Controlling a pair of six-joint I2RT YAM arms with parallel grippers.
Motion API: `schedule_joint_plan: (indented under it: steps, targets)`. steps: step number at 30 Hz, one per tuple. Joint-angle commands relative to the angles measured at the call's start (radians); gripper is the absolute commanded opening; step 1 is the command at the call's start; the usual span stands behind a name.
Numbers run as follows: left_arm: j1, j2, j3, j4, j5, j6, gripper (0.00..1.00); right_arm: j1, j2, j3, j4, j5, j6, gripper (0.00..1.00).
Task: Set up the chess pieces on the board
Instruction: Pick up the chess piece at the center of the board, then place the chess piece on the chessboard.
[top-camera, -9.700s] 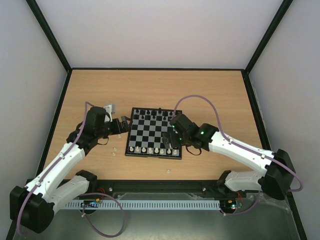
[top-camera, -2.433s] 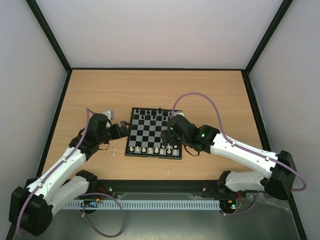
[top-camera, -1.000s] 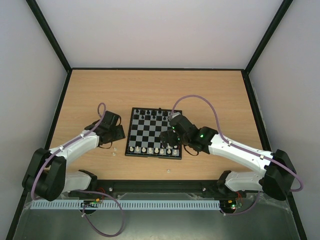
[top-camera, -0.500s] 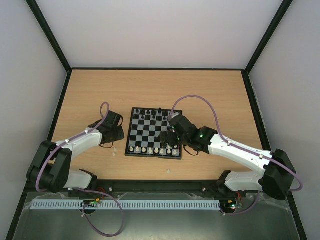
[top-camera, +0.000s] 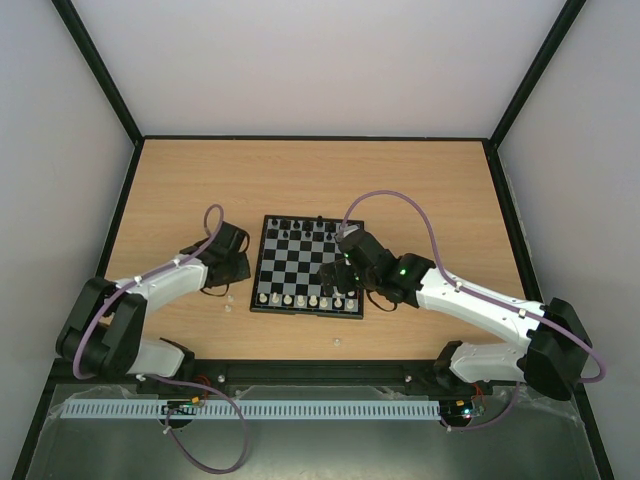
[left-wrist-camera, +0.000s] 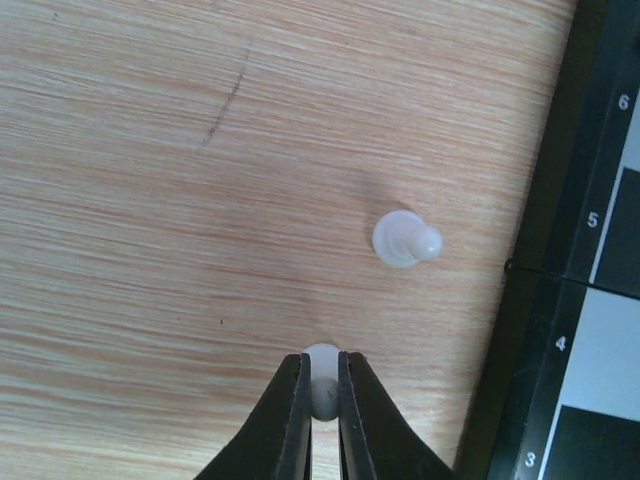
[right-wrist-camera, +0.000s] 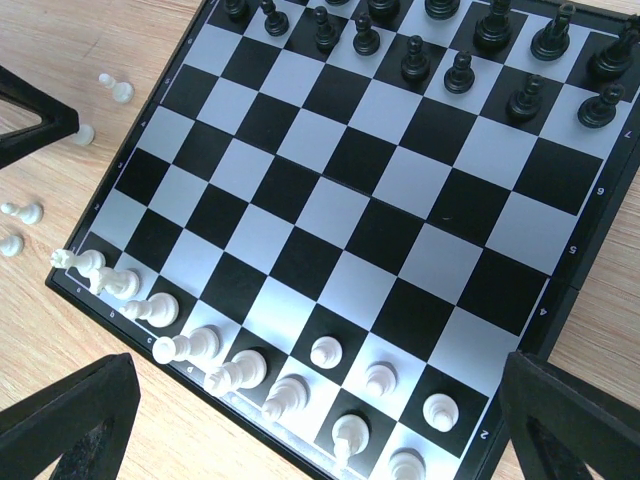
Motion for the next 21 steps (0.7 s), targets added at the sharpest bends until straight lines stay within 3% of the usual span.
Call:
schedule_joint_plan:
  steps: [1, 11, 21]
  targets:
    - [-0.032, -0.046, 0.046, -0.074, -0.045, -0.002, 0.02, -0.004, 0.011, -0.017, -0.001, -0.007, -0.009, 0.99]
    - [-0.171, -0.149, 0.163, -0.239, -0.063, -0.008, 0.02, -0.007, 0.009, -0.017, -0.003, 0.022, -0.006, 0.99]
    - [-0.346, 0.01, 0.325, -0.27, -0.061, 0.0, 0.03, -0.03, -0.069, -0.039, 0.011, 0.098, 0.02, 0.99]
